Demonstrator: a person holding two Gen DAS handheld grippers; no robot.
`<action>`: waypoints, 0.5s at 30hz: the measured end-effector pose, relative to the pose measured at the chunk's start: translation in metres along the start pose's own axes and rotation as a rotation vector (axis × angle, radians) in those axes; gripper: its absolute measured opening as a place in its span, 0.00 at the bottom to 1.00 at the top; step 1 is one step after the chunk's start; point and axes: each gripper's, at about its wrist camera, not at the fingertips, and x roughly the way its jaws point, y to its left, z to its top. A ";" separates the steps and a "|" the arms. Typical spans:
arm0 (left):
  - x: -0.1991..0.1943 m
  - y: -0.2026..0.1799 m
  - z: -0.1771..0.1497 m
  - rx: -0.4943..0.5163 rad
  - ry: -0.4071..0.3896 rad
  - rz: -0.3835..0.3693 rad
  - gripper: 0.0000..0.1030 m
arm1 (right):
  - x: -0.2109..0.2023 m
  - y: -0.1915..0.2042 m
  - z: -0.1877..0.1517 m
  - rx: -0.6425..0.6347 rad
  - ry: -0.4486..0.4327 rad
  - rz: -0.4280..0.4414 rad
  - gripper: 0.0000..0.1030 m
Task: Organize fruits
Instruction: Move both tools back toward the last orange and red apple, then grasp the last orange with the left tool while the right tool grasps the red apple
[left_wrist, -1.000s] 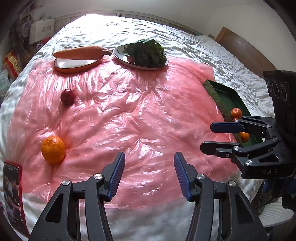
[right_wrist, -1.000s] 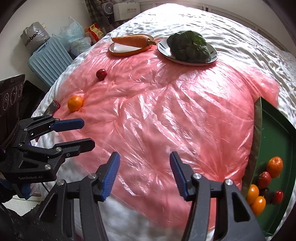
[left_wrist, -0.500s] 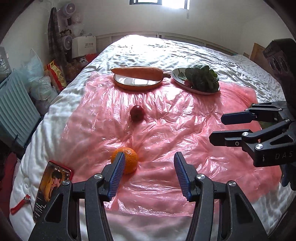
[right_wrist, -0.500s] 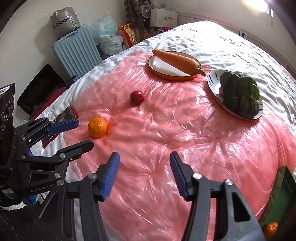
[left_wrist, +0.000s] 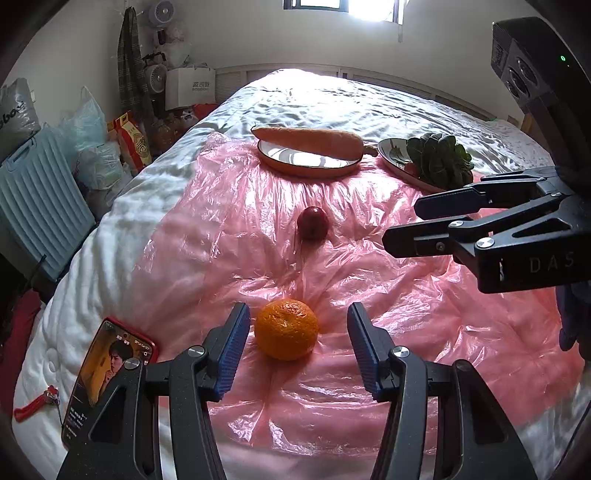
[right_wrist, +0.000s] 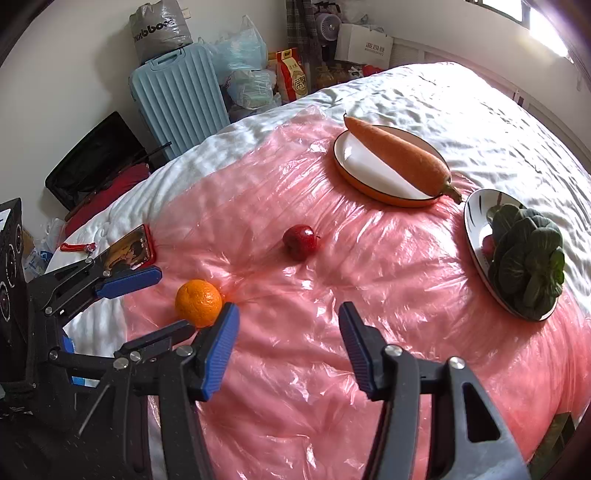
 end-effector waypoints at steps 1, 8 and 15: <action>0.002 0.001 0.000 -0.003 0.005 0.001 0.47 | 0.003 0.001 0.002 -0.009 0.001 0.003 0.78; 0.017 0.006 -0.003 -0.038 0.041 0.004 0.47 | 0.022 0.004 0.017 -0.061 0.012 0.007 0.76; 0.030 0.008 -0.007 -0.046 0.070 -0.002 0.46 | 0.035 0.000 0.026 -0.079 0.018 -0.004 0.72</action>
